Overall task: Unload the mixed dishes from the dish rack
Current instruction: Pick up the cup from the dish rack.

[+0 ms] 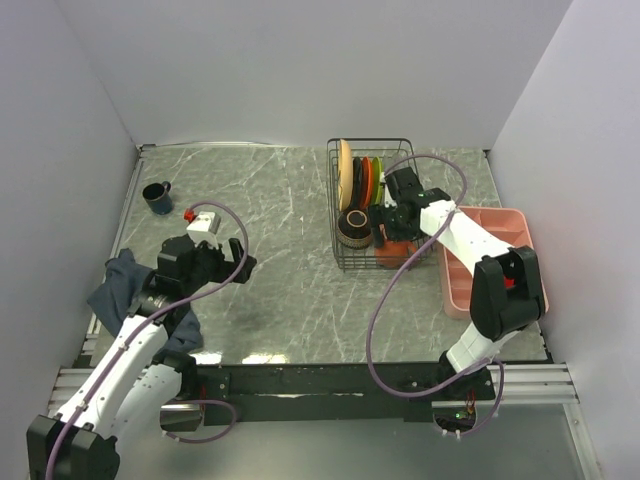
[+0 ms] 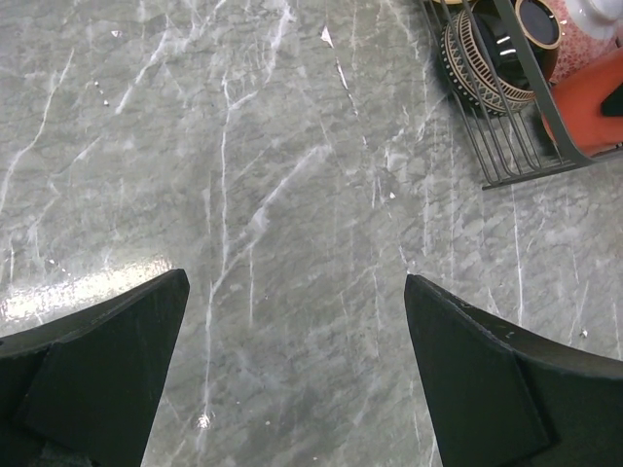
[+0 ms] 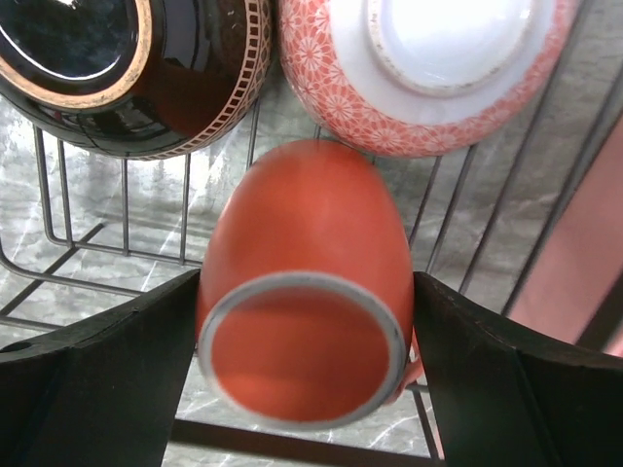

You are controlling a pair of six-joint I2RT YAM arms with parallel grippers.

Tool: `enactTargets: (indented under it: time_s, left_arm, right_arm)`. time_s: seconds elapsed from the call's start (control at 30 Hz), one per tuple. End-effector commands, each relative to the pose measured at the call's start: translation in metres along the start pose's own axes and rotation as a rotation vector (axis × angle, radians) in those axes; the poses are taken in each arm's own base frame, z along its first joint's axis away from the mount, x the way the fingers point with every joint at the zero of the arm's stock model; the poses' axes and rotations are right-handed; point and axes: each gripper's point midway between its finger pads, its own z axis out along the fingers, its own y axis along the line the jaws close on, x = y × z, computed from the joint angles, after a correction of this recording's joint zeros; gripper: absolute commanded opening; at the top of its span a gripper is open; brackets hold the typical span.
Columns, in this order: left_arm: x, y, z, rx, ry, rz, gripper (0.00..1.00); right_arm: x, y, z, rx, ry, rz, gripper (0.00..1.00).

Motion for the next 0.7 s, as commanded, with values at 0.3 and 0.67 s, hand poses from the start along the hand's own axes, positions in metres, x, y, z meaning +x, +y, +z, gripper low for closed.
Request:
enactTargets:
  time_s: [0.3, 0.67]
  left_arm:
    - [-0.010, -0.007, 0.003, 0.023, -0.040, 0.035, 0.99]
    - [-0.008, -0.008, 0.004, 0.031, -0.030, 0.034, 0.99]
  right_arm:
    - [-0.014, 0.010, -0.010, -0.072, -0.056, -0.035, 0.53]
    - [-0.038, 0.019, -0.054, -0.145, -0.245, -0.024, 0.20]
